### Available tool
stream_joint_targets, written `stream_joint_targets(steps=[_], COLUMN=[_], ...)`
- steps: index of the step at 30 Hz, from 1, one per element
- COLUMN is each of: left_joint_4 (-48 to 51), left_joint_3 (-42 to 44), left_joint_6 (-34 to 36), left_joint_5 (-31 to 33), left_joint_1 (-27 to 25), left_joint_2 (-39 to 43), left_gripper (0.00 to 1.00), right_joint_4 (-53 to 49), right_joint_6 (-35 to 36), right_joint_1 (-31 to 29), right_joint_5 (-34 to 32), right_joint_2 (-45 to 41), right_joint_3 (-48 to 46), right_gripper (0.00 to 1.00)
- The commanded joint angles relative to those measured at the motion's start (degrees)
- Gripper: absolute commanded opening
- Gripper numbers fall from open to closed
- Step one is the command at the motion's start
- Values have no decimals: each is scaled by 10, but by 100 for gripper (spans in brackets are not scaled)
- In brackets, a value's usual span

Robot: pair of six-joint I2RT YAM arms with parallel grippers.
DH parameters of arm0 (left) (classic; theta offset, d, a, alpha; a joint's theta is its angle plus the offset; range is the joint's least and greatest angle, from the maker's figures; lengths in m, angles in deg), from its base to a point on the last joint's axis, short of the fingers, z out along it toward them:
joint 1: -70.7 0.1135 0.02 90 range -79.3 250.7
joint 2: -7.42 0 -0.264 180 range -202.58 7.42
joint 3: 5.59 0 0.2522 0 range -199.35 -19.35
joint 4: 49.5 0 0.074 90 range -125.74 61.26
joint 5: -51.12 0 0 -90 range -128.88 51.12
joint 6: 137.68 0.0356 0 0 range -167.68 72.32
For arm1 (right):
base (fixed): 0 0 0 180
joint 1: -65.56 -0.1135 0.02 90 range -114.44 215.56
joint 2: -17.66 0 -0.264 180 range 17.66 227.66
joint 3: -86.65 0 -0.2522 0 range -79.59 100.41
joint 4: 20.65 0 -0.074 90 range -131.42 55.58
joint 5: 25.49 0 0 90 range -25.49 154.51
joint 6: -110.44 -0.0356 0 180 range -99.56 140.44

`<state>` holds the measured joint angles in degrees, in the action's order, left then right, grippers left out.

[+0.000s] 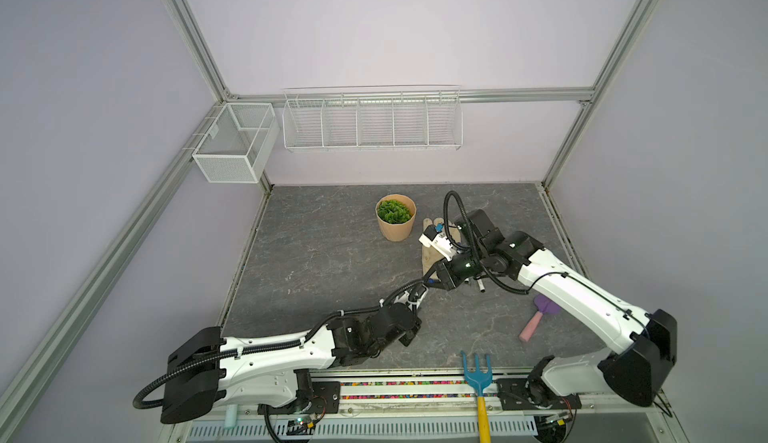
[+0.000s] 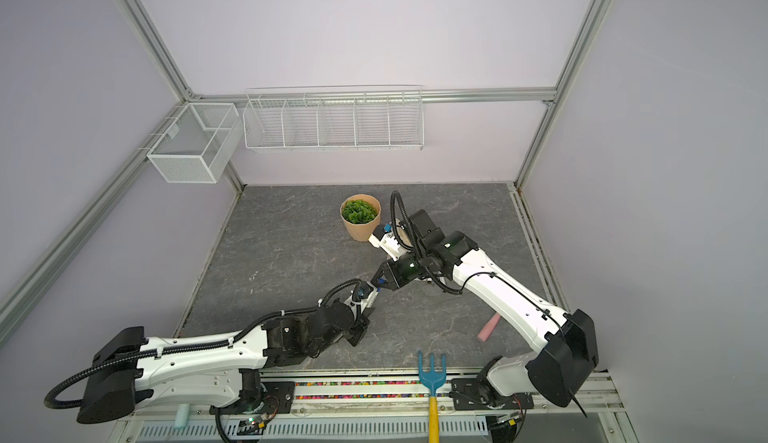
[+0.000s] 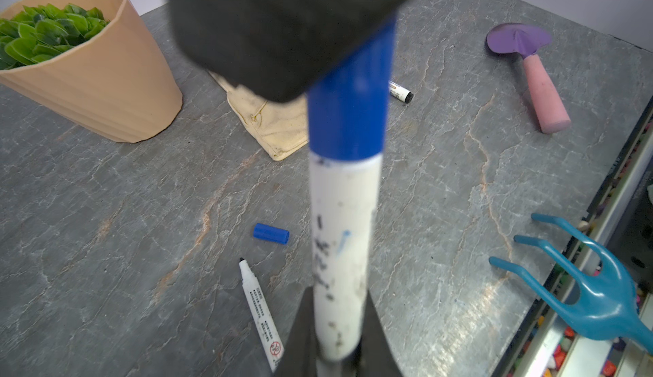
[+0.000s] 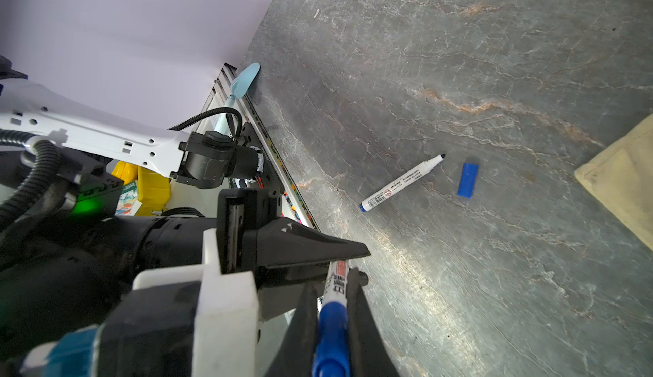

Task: Insert the pens into the pen caps
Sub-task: 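Keep pushing the blue cap down with the right gripper while left holds marker upright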

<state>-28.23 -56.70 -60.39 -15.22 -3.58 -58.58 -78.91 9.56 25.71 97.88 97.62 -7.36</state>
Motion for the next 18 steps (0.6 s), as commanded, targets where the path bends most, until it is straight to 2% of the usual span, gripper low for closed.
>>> stream_joint_targets(steps=[1,8,13,18], left_joint_4=[-231,-350,-424,-453], left_joint_3=[-42,-68,-123,-185], left_joint_6=[-5,22,12,-10], left_joint_5=[48,-1,-46,-111], left_joint_1=[12,23,75,122], left_joint_2=[36,19,2,-21], left_gripper=[0,0,0,0], right_joint_4=[-120,-84,-75,-76], right_joint_6=[-14,-24,-24,-14], right_joint_1=[-20,-42,-51,-54], right_joint_5=[52,45,45,40], right_joint_2=[28,68,88,101], right_joint_3=[-48,-77,-82,-74], right_gripper=[7,8,7,7])
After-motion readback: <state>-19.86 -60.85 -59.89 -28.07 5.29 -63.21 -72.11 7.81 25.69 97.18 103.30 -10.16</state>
